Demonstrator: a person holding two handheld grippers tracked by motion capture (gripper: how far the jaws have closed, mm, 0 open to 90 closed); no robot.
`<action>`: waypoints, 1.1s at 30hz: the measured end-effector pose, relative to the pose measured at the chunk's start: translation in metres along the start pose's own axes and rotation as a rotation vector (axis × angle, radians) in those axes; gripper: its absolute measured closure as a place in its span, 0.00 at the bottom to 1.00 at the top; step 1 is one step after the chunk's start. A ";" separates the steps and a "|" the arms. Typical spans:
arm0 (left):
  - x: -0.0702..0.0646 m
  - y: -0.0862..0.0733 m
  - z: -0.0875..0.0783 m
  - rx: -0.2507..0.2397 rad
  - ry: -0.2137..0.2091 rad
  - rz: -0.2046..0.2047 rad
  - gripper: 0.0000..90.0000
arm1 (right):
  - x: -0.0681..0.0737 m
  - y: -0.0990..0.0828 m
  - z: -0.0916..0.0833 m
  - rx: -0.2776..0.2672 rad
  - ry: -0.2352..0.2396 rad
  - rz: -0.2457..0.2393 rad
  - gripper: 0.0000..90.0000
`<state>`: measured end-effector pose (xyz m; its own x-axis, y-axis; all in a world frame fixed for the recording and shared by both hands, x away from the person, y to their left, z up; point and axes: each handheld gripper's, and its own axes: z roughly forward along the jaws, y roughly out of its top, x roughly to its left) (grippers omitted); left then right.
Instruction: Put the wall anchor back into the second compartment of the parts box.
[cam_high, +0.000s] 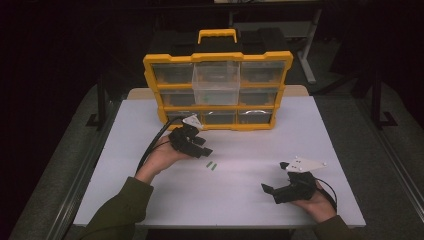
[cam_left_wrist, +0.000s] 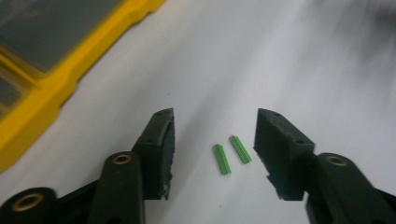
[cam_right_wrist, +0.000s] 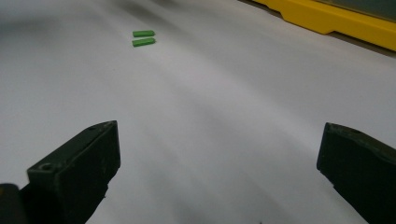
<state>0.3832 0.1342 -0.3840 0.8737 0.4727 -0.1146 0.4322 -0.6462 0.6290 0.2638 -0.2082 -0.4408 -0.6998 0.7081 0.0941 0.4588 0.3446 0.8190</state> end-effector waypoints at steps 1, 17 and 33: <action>0.000 -0.001 0.002 0.012 0.001 0.008 0.57 | 0.000 0.000 0.000 0.000 0.000 0.001 0.00; -0.005 -0.014 0.034 0.104 0.013 0.034 0.75 | 0.000 -0.001 0.000 0.004 -0.001 0.003 0.00; -0.008 -0.021 0.044 0.143 0.021 0.027 0.88 | 0.000 -0.001 0.000 0.004 0.000 -0.004 0.00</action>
<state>0.3771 0.1173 -0.4301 0.8811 0.4656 -0.0823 0.4375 -0.7368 0.5154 0.2640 -0.2085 -0.4415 -0.7017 0.7067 0.0907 0.4578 0.3498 0.8173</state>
